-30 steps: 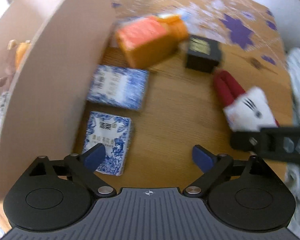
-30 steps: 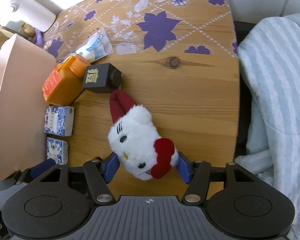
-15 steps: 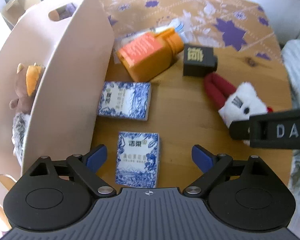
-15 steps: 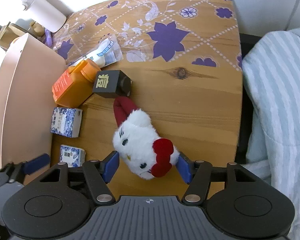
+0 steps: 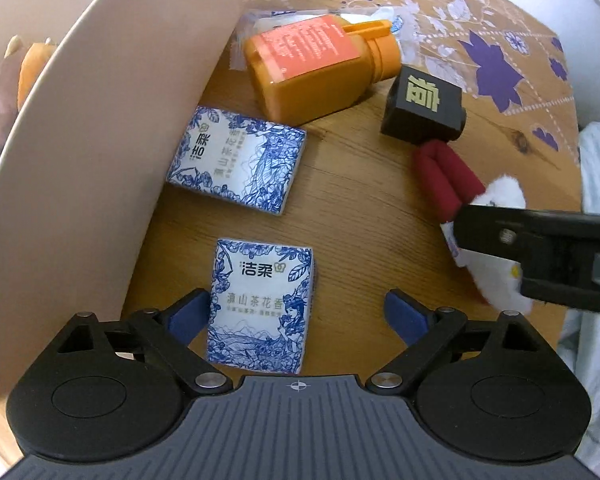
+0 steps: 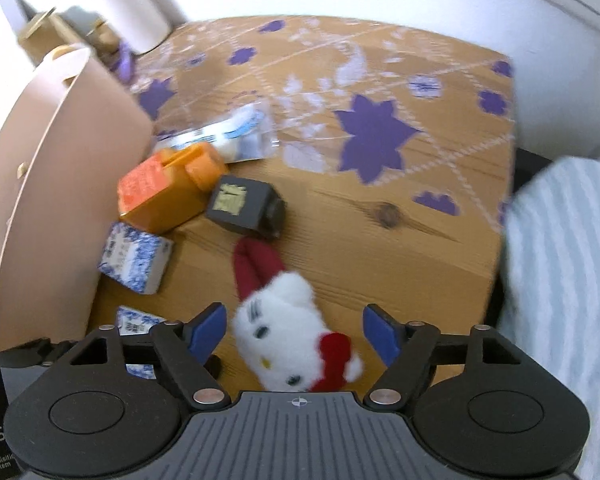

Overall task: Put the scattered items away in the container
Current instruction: 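Grasp the Hello Kitty plush with right gripper while left gripper grasps tissue pack, then carry Hello Kitty plush and blue tissue pack into the beige basket and release both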

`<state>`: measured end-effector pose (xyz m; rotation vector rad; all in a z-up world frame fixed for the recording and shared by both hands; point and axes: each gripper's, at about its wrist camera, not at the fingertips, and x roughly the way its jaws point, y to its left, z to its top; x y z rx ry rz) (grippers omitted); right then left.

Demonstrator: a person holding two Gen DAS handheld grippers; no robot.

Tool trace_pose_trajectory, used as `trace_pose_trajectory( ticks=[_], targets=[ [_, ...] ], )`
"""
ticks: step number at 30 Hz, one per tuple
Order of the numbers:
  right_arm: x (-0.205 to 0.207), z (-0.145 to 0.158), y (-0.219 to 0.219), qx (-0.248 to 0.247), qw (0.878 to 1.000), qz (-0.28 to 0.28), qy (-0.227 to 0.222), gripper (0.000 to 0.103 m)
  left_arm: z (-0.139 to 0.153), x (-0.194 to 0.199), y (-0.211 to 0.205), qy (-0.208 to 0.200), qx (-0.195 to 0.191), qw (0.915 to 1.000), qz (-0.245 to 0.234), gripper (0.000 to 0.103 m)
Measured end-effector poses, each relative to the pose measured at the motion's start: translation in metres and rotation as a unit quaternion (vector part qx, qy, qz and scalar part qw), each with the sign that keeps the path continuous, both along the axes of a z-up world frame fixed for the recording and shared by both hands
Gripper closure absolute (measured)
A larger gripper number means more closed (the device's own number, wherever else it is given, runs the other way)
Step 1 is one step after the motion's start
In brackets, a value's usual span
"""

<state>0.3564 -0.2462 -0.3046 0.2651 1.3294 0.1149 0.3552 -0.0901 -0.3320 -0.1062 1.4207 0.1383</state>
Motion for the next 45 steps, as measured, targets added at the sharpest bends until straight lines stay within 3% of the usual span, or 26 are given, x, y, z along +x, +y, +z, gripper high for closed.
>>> trace_pose_trajectory(
  ticks=[6,9,11,13,16,21,27,37,45],
  targets=[
    [0.002,-0.012,0.014,0.004,0.998,0.057,0.023,0.028,0.002,-0.003,0.003,-0.006,0.001,0.9999,-0.011,0.007],
    [-0.001,-0.018,0.016,-0.001,0.996,0.082,0.024,0.048,0.003,-0.004,0.004,-0.011,0.002,0.9998,-0.016,0.01],
    [-0.002,-0.019,0.013,0.009,0.996,0.079,0.028,0.058,0.008,-0.005,0.003,-0.02,0.003,0.9995,-0.026,0.021],
    [-0.004,-0.019,0.009,0.012,0.997,0.069,0.03,0.061,0.014,-0.007,0.0,-0.036,0.004,0.9982,-0.048,0.055],
    [-0.008,-0.019,0.004,0.016,0.998,0.052,0.032,0.064,0.017,-0.01,-0.006,-0.039,0.007,0.9964,-0.074,0.056],
    [-0.021,-0.015,-0.006,0.024,0.999,0.022,0.034,0.066,0.023,-0.018,0.004,-0.031,-0.006,0.9978,-0.058,0.061],
    [-0.038,0.007,-0.011,0.035,0.999,0.005,0.017,0.066,0.044,-0.021,-0.004,-0.053,-0.012,0.9963,-0.067,0.062],
    [-0.07,0.086,-0.008,0.033,0.998,-0.015,-0.06,0.066,0.115,-0.035,0.004,-0.108,-0.045,0.9902,-0.076,0.062],
    [-0.088,0.16,0.012,0.026,0.991,-0.021,-0.133,0.066,0.177,-0.045,0.039,-0.155,-0.066,0.9833,-0.07,0.061]
  ],
)
